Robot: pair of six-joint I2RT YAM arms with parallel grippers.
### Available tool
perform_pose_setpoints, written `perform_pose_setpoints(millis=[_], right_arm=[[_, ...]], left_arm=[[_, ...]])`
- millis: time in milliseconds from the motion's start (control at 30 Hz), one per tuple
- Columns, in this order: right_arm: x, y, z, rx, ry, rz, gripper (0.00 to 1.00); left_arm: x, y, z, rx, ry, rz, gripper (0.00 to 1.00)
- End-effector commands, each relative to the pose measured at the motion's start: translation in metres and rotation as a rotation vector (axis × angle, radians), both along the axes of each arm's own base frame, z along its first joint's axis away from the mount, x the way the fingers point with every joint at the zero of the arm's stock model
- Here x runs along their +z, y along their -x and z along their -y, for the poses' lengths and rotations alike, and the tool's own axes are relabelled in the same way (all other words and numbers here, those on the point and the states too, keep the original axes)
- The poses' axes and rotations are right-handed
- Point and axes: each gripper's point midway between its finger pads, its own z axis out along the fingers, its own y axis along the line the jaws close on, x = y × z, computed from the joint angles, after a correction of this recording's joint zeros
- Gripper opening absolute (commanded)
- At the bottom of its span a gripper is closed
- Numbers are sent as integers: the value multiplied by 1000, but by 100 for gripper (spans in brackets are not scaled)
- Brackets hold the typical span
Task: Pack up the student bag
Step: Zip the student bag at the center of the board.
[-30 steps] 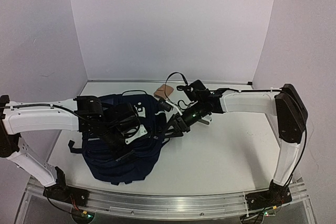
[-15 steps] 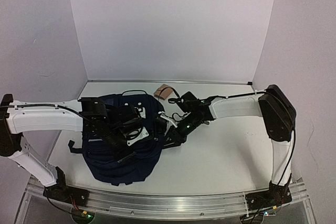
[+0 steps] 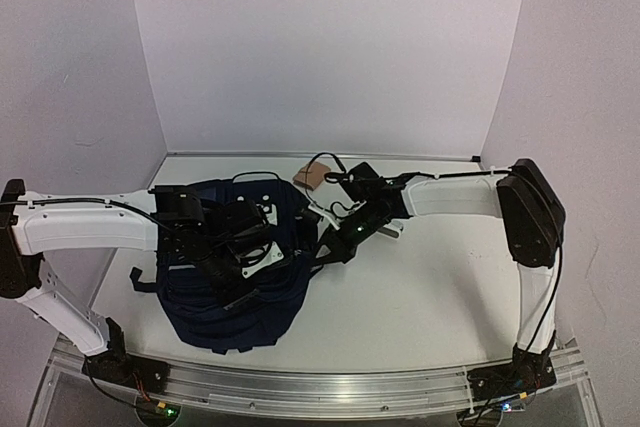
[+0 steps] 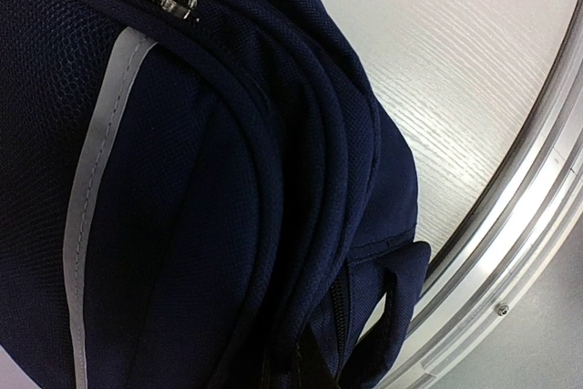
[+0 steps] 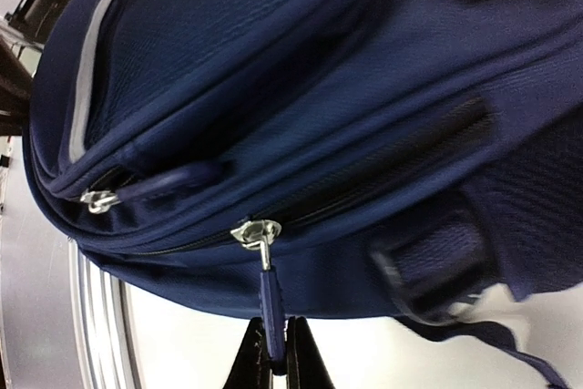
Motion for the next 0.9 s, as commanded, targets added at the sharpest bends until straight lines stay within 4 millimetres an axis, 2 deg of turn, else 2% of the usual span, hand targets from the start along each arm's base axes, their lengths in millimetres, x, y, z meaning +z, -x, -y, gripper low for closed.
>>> perform_pose_setpoints(millis=[0, 167, 300, 400, 533, 600, 667, 733, 800, 867], right_arm=[[25, -34, 4, -62, -38, 88, 0], [10, -80, 11, -196, -3, 51, 0], [10, -110, 7, -274, -12, 39, 0], [15, -121, -1, -307, -36, 27, 0], [18, -133, -2, -351, -34, 41, 0], [21, -135, 0, -363, -35, 43, 0], [26, -133, 2, -355, -51, 27, 3], [36, -126, 8, -332, -77, -1, 31], [45, -115, 16, -301, -101, -20, 46], [55, -101, 23, -254, -121, -9, 55]], left_arm=[[12, 3, 4, 17, 35, -19, 0], [11, 7, 5, 16, 40, -36, 0], [8, 9, 7, 9, 39, -50, 0], [6, 7, 9, 4, 38, -48, 0], [4, 1, 18, 3, 51, -25, 0], [4, -10, 21, 36, 44, 22, 0], [10, -24, 27, 78, 56, 76, 4], [16, -29, 37, 82, 99, 81, 10], [23, -31, 46, 84, 145, 74, 22], [31, -29, 55, 82, 194, 43, 37]])
